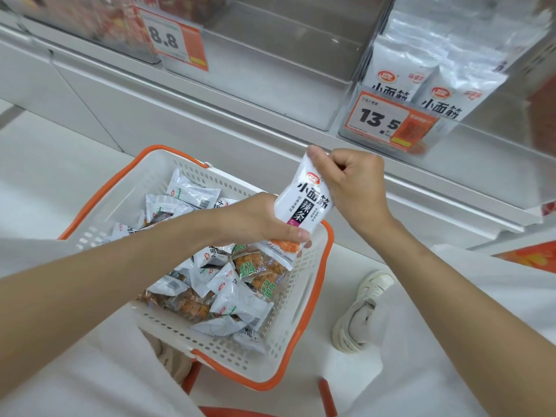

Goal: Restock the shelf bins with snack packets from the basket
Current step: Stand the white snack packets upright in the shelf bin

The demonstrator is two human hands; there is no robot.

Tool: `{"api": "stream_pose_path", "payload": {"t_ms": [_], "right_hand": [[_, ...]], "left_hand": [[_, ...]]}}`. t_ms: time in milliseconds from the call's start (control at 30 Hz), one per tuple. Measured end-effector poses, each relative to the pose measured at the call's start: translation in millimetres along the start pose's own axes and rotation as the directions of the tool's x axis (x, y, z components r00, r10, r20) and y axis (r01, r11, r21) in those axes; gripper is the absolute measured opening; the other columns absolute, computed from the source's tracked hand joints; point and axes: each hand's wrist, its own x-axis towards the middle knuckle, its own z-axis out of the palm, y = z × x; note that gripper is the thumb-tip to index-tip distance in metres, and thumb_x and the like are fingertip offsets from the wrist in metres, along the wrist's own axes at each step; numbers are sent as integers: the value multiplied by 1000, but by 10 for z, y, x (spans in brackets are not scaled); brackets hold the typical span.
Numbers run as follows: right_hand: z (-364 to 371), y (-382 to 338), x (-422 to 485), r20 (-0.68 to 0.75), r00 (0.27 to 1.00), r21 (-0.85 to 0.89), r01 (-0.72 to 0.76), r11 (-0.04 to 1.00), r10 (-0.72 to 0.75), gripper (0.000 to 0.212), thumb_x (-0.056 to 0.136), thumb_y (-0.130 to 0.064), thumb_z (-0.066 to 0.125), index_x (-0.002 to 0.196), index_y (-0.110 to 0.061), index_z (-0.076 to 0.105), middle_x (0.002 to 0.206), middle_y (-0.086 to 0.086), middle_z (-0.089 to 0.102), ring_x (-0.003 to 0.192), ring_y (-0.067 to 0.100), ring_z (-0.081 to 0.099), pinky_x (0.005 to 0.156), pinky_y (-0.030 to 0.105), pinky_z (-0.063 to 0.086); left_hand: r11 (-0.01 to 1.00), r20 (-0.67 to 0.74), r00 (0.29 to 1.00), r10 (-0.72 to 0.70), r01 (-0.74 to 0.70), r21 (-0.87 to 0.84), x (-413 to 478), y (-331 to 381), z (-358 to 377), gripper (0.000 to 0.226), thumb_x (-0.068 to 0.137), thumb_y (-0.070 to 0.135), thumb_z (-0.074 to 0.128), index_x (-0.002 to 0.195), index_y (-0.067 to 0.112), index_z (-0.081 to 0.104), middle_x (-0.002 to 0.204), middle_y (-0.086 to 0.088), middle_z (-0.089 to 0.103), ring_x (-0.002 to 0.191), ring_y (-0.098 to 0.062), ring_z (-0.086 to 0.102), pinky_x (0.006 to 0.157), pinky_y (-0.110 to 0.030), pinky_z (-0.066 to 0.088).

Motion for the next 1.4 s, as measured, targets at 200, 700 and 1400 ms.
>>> {"api": "stream_pose_path", "payload": {"t_ms": [200, 700, 1400], "right_hand": [[-137, -21, 104, -90, 995, 41, -42, 998, 46, 59, 91, -36, 66, 41, -13, 43, 37, -1, 37, 40, 16, 29, 43, 32, 25], [-1202, -292, 205, 168, 920, 363, -392, 845, 355, 44, 78, 10, 73, 115, -5, 54, 91, 8, 74, 80, 18, 73, 65, 32, 60], [-2576, 382, 696, -249, 956, 215, -99, 972, 153, 24, 81, -4, 75, 100, -17, 68, 100, 0, 74, 96, 16, 71, 81, 31, 56]], "left_hand": [[996, -145, 987, 74, -67, 53, 82, 75, 33, 23, 78, 23, 78, 98, 14, 70, 90, -1, 75, 82, -13, 72, 73, -23, 58], [946, -271, 906, 324, -312, 89, 334, 950, 140, 12, 86, 14, 71, 96, 17, 66, 84, 7, 73, 75, 0, 68, 72, -16, 51], [483, -3, 839, 544, -310, 819, 1741, 2657, 325, 35, 88, 26, 68, 121, 16, 66, 123, 2, 64, 114, -14, 58, 100, -32, 44]]}}
